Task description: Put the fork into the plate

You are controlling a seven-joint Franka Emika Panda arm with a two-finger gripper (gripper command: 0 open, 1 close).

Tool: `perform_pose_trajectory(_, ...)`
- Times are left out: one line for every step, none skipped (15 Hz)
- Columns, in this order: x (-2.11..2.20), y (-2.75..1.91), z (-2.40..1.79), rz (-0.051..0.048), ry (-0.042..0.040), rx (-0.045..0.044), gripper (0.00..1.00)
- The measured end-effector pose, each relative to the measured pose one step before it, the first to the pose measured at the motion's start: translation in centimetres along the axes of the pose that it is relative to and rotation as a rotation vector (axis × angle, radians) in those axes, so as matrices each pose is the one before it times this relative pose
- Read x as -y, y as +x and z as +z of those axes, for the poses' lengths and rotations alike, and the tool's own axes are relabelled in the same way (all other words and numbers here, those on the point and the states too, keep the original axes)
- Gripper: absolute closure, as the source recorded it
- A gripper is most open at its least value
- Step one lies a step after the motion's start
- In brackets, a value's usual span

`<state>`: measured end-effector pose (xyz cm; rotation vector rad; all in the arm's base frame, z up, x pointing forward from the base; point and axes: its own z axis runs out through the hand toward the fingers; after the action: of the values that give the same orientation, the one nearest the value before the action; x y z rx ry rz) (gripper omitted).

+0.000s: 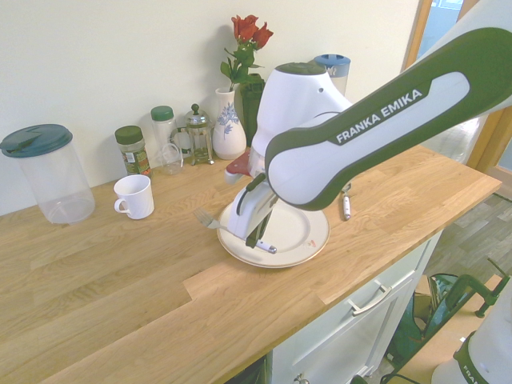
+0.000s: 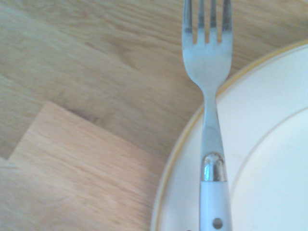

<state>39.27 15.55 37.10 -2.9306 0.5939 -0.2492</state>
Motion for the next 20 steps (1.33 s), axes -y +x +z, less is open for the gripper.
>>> perform_pose_trajectory(-0.844, 0.495, -0.1, 0.00958, -0.00483, -0.00068, 1.0)
perform_pose_trajectory(-0.874, 0.335, 0.085, 0.00774, -0.00757, -0.00059, 1.0)
perform_pose_trajectory(-0.82, 0.237, 0.215, 0.00759, -0.00837, 0.00152, 1.0)
perform_pose_trajectory(-0.773, 0.154, 0.248, 0.00734, -0.00711, 0.00332, 1.0)
perform_pose_trajectory(-0.654, 0.225, 0.152, 0.00717, -0.00512, 0.00134, 1.0)
perform_pose_trajectory(-0.542, 0.242, 0.035, 0.00432, -0.00272, -0.00055, 1.0)
perform_pose_trajectory(-0.52, 0.208, 0.107, 0.00474, -0.00286, 0.00119, 1.0)
perform_pose_trajectory(-0.458, 0.187, 0.129, 0.00513, -0.00402, 0.00078, 1.0)
perform_pose_trajectory(-0.337, 0.087, 0.143, 0.00292, -0.00535, 0.00029, 1.0)
perform_pose_trajectory(-0.172, -0.016, 0.126, 0.00154, -0.00272, 0.00147, 1.0)
perform_pose_trajectory(-0.061, -0.055, 0.081, 0.0002, -0.00126, 0.00136, 1.0)
perform_pose_trajectory(-0.075, -0.075, 0.106, 0.00022, -0.00178, 0.00203, 1.0)
perform_pose_trajectory(-0.107, -0.106, 0.159, 0.00029, -0.00238, 0.00264, 1.0)
perform_pose_trajectory(-0.144, -0.143, 0.202, 0.00041, -0.00325, 0.00364, 1.0)
perform_pose_trajectory(-0.152, -0.143, 0.211, 0.0005, -0.00341, 0.00379, 1.0)
perform_pose_trajectory(-0.094, -0.09, 0.157, 0.0, -0.00247, 0.00255, 0.0)
perform_pose_trajectory(-0.018, -0.019, 0.05, 0.00003, -0.00083, 0.00101, 0.0)
perform_pose_trajectory(-0.002, 0.002, 0.001, 0.00035, 0.0, 0.00001, 0.0)
perform_pose_trajectory(0.0, 0.0, 0.001, 0.00015, -0.00001, 0.00003, 0.0)
perform_pose_trajectory(0.0, 0.0, 0.0, 0.00004, 0.00001, -0.00002, 0.0)
